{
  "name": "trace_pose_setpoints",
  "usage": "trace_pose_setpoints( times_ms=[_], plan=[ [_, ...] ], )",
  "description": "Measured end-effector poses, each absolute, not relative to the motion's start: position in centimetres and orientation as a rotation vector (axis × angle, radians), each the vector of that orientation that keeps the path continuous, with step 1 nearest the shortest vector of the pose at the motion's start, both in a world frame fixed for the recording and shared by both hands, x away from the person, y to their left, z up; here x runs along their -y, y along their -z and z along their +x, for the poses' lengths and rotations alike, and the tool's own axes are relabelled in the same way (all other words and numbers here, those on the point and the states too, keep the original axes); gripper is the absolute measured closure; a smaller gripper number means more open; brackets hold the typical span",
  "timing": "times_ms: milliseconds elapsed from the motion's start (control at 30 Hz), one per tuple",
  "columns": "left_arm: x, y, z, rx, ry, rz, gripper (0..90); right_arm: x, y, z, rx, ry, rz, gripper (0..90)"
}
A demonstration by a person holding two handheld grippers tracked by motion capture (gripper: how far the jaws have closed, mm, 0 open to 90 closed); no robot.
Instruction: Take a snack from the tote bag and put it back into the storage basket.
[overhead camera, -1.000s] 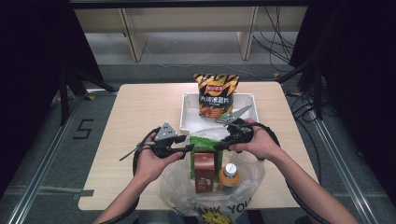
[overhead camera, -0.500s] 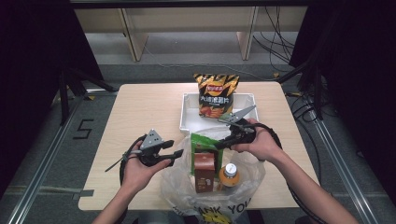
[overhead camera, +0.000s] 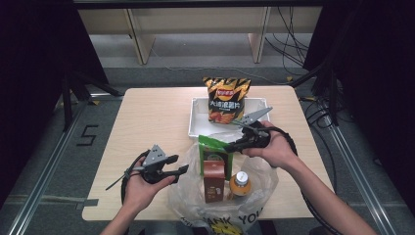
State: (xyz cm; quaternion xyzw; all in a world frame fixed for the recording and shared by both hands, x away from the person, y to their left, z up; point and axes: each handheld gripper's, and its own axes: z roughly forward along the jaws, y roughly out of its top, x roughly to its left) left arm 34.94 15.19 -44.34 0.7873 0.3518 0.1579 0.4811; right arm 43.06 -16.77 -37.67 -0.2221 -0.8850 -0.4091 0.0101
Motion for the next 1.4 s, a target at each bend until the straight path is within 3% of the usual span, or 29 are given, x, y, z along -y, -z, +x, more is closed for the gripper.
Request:
trace_pose_setpoints(
  times_ms=[1400],
  plan=[
    [-16.1, 45.3, 34.0, -0.887, -0.407, 1.887, 44.1, 18.9, 31.9, 42.7, 2.711, 1.556, -0.734, 90.0]
  ],
)
